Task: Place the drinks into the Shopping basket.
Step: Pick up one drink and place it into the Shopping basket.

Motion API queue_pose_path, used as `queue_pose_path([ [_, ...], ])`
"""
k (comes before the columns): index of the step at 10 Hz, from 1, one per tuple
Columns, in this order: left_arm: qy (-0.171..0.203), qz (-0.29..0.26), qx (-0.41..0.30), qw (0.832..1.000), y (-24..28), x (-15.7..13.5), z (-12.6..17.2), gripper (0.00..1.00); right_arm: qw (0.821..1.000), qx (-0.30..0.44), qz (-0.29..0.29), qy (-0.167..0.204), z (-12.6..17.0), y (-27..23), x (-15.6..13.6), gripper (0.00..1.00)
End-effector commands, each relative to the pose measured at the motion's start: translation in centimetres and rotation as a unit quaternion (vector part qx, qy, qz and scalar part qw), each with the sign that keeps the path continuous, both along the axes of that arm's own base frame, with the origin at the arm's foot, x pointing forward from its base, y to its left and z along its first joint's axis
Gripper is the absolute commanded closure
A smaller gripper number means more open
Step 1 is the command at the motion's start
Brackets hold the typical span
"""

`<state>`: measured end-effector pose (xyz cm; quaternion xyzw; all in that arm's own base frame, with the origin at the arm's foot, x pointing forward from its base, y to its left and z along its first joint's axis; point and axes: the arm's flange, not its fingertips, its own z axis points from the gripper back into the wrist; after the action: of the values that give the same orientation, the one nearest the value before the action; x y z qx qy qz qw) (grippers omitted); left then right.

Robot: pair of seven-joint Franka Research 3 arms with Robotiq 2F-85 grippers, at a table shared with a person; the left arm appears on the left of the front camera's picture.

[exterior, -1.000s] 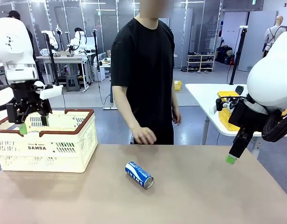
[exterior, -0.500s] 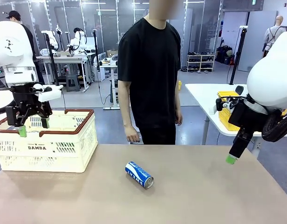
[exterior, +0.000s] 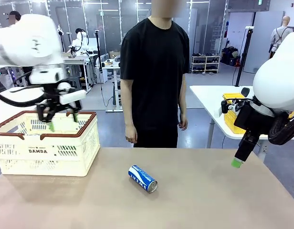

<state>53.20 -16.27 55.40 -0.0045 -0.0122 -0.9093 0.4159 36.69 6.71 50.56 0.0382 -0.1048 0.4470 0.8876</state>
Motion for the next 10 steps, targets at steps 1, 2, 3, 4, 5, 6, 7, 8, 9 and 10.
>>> queue_pose_path([
  [1,-0.031,-0.095,-0.001,0.995,-5.4,1.5,0.0,0.00,1.000,-0.004,-0.001,0.002,0.1,-0.1,0.0,0.00],
  [2,-0.030,-0.137,-0.007,0.990,-9.1,2.0,-0.3,0.00,1.000,-0.004,-0.001,0.002,0.1,-0.1,0.0,0.00],
  [3,-0.024,-0.177,-0.001,0.984,-12.7,2.5,-0.9,0.00,1.000,-0.004,-0.001,0.002,0.1,-0.1,0.0,0.00],
  [4,-0.014,-0.208,-0.006,0.978,-16.1,2.8,-2.0,0.00,1.000,-0.004,-0.001,0.002,0.1,-0.1,0.0,0.00],
  [5,-0.001,-0.214,0.001,0.977,-18.7,3.0,-3.1,0.00,1.000,-0.004,-0.001,0.002,0.1,-0.1,0.0,0.00],
  [6,0.014,-0.196,0.002,0.981,-20.5,2.9,-4.2,0.00,1.000,-0.004,-0.001,0.002,0.1,-0.1,0.0,0.00],
  [7,0.010,-0.176,0.008,0.984,-21.8,2.6,-5.1,0.00,1.000,-0.004,-0.001,0.002,0.1,-0.1,0.0,0.00],
  [8,0.001,-0.140,0.028,0.990,-22.5,2.3,-6.0,0.00,1.000,-0.004,-0.001,0.002,0.1,-0.1,0.0,0.00],
  [9,0.009,-0.111,0.034,0.993,-23.0,2.1,-6.7,0.00,1.000,-0.004,-0.001,0.002,0.1,-0.1,0.0,0.00],
  [10,0.003,-0.092,0.045,0.995,-23.3,1.7,-7.4,0.00,1.000,-0.004,-0.001,0.002,0.1,-0.1,0.0,0.00],
])
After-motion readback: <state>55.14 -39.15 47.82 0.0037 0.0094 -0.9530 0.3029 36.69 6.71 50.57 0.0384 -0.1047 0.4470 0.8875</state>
